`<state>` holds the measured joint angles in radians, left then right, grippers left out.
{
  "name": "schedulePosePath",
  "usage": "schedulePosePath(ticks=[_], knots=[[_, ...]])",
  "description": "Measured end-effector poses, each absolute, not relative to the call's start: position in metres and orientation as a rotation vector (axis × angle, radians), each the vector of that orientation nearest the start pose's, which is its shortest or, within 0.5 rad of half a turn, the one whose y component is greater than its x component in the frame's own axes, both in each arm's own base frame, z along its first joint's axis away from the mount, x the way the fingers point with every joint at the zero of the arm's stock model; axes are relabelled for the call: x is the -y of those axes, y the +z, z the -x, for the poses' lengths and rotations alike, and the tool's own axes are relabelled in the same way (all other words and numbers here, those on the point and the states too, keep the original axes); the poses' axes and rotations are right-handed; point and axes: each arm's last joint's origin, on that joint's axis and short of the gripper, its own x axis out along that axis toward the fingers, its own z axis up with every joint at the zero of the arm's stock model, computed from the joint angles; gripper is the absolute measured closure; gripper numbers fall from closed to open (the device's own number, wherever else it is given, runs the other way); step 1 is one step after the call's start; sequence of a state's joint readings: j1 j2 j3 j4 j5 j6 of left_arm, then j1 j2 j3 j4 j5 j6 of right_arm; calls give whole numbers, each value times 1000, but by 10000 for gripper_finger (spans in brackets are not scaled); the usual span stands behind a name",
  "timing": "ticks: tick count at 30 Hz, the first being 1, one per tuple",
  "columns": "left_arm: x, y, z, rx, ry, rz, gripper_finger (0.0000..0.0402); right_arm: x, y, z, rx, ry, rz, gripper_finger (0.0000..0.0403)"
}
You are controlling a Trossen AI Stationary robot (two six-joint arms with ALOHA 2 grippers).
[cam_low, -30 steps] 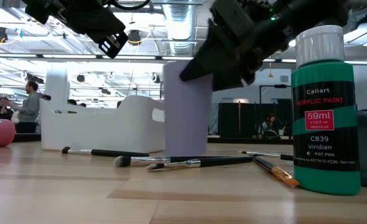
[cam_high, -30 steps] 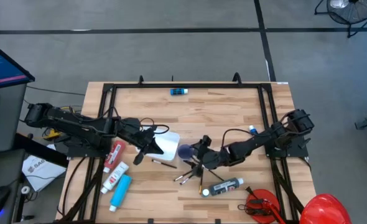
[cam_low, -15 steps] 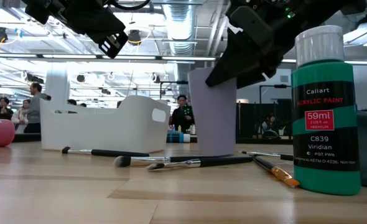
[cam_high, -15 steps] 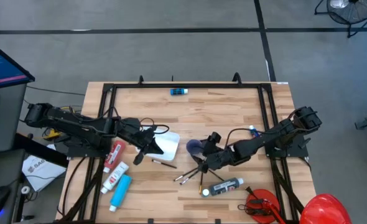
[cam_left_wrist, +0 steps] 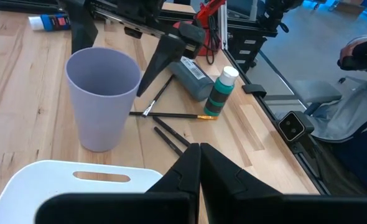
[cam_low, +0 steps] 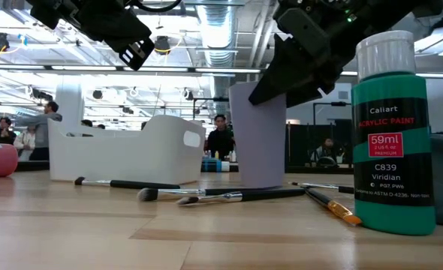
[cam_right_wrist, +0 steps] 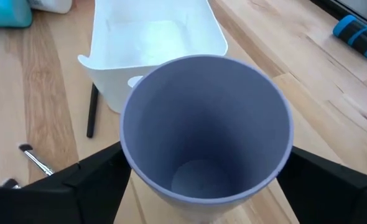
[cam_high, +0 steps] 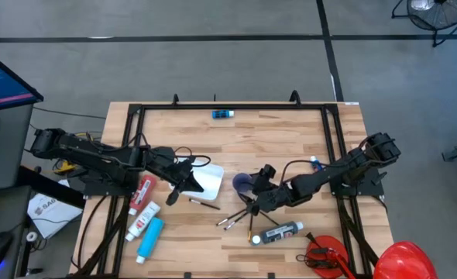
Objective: Pick & Place Paint Supplies
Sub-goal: Adjust the purple cup
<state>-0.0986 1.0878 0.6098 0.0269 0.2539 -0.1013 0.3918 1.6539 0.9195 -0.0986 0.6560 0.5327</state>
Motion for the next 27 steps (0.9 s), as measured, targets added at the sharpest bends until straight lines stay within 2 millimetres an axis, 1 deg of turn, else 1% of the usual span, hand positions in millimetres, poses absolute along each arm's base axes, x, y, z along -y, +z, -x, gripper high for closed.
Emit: schedulePosePath(ticks=[4, 9, 18, 27], knots=[[30, 236, -227, -469, -323, 134, 400, -110, 178, -306, -642, -415, -73, 34], [30, 236, -227, -469, -323, 134, 400, -112, 178, -305, -641, -406, -65, 35], [30, 236, -227, -469, -323, 134, 400, -112, 179, -305, -637, -409, -64, 38], [29, 236, -227, -468, -304, 130, 400, -111, 178, -304, -660, -407, -26, 38]])
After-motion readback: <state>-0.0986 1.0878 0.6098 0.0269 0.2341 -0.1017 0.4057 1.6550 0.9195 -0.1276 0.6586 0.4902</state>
